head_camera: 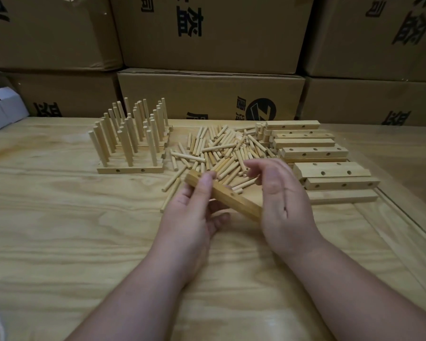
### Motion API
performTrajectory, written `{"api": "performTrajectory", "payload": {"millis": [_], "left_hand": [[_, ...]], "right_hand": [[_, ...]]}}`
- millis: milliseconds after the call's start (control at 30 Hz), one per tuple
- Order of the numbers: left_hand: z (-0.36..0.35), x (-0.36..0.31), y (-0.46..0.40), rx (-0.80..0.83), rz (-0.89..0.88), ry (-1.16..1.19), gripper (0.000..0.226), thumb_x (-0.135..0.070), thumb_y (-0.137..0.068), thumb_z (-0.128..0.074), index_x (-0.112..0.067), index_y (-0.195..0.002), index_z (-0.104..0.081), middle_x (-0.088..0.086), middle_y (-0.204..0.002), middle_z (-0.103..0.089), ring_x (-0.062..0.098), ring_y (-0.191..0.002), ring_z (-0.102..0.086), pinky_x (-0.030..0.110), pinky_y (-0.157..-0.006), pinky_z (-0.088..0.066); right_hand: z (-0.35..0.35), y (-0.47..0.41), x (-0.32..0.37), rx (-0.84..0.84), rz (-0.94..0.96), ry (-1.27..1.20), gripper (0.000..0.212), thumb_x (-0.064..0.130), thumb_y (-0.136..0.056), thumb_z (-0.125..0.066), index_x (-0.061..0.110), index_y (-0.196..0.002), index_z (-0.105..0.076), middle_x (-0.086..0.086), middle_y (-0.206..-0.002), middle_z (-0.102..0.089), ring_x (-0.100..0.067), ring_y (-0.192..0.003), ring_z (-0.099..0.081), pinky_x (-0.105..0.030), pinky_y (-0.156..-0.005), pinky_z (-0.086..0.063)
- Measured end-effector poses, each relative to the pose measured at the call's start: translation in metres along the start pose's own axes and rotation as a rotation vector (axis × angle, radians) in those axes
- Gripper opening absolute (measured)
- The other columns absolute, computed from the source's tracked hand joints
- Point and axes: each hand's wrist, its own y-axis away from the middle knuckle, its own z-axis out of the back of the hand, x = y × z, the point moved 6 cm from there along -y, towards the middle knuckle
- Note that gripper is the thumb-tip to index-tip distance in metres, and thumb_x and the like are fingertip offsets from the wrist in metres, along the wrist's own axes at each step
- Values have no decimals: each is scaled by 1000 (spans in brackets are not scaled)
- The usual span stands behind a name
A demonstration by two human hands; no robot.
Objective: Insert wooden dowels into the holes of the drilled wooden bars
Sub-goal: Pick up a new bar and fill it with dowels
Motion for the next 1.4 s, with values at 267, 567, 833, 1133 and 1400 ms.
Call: {"api": "performTrajectory", "payload": {"millis": [267,567,833,1133,1400], "left_hand": [[20,-6,-6,-290,21,201,34,-48,-103,-47,-22,-113,-66,-5,-69,-60,7,-48,-42,25,-52,-45],[21,-4,-7,-292,36,215,32,-47,-103,-49,-21,-108,-67,-4,-68,-62,7,-49,-46,25,-53,-50],[21,-2,-8,-273,44,196,31,-47,-102,-49,-22,-108,-68,-4,-68,-63,5,-48,-48,26,-53,-52],[21,-1,-10,-255,52,196,30,-46,-103,-48,-23,-108,-67,-3,-70,-60,7,-49,-45,29,-57,-50],[20,-1,-9,-247,62,196,30,-46,-103,-49,-23,-109,-67,-3,-70,-60,7,-49,-46,26,-51,-51]], "right_hand": [[-15,-2,-40,270,-277,323,39,27,-100,-52,23,-139,-57,16,-127,-53,-6,-126,-45,-24,-104,-33],[-22,8,-52,421,-423,366,18,40,-94,-51,40,-100,-35,26,-103,-34,-10,-111,-39,-31,-95,-34],[-35,11,-47,634,-194,544,63,52,-96,-45,46,-153,-18,28,-162,-6,6,-147,1,-34,-115,-8],[-35,10,-48,605,-165,591,58,55,-95,-42,42,-150,-30,22,-157,-20,-6,-148,-11,-36,-116,-13],[-35,10,-48,570,-170,572,52,37,-101,-43,39,-152,-31,21,-157,-29,0,-146,-10,-29,-110,-10]]}}
